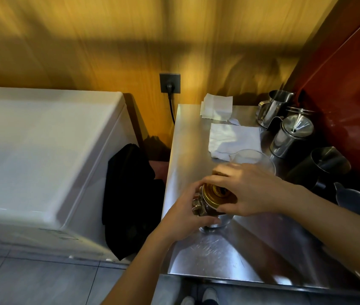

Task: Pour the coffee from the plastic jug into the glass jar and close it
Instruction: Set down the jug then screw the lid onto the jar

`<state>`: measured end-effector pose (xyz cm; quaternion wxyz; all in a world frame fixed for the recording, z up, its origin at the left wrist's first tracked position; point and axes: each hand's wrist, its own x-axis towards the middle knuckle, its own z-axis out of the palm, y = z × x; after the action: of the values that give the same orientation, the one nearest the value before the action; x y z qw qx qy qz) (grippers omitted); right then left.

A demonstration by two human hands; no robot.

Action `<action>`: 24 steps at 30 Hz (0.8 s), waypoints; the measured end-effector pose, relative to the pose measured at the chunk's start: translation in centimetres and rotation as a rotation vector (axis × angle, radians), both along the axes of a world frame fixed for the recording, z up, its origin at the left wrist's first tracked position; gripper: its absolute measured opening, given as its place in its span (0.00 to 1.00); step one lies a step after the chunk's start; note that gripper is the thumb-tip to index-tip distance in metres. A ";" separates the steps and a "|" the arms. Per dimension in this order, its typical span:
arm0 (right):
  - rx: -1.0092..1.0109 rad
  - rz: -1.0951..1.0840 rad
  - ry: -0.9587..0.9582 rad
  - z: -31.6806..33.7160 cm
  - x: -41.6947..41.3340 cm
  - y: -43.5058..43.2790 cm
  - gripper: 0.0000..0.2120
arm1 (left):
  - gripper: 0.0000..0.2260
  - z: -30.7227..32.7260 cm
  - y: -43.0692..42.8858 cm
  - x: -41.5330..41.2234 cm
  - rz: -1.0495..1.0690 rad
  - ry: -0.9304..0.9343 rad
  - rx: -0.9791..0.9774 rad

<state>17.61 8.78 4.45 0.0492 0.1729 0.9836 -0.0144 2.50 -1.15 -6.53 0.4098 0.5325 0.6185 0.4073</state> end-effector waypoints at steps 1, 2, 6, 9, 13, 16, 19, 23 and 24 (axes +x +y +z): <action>0.011 -0.021 0.014 0.0 0.0 0.0 0.32 | 0.37 -0.1 0.0 -0.1 -0.001 -0.001 -0.003; 0.026 -0.044 0.036 0.1 0.1 -0.1 0.32 | 0.37 -0.2 0.1 -0.1 -0.002 -0.004 -0.005; 0.061 0.037 0.106 -0.2 0.2 0.5 0.34 | 0.37 -0.3 0.3 -0.6 -0.027 -0.001 -0.053; 0.064 0.144 0.045 -0.8 0.3 1.0 0.32 | 0.38 0.0 1.0 -1.5 -0.106 0.013 -0.097; 0.065 0.208 0.048 -1.3 0.1 1.3 0.32 | 0.37 0.2 1.9 -2.2 -0.195 0.003 -0.136; 0.102 0.254 0.113 -1.6 0.0 1.3 0.30 | 0.38 0.1 1.9 -2.0 -0.214 0.018 -0.119; 0.118 0.237 0.156 -2.0 -0.3 1.1 0.29 | 0.36 -0.2 1.7 -1.7 -0.180 0.026 -0.076; 0.106 0.173 0.204 -3.0 -0.6 0.7 0.28 | 0.35 -0.2 1.1 -1.0 -0.079 0.077 -0.013; 0.090 0.149 0.220 -3.2 -0.6 0.5 0.27 | 0.36 -0.3 1.0 -0.7 -0.051 0.093 -0.002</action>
<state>16.98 9.32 1.26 -0.0660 0.0990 0.9928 0.0145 1.79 -0.17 -6.83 0.3914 0.5661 0.6237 0.3707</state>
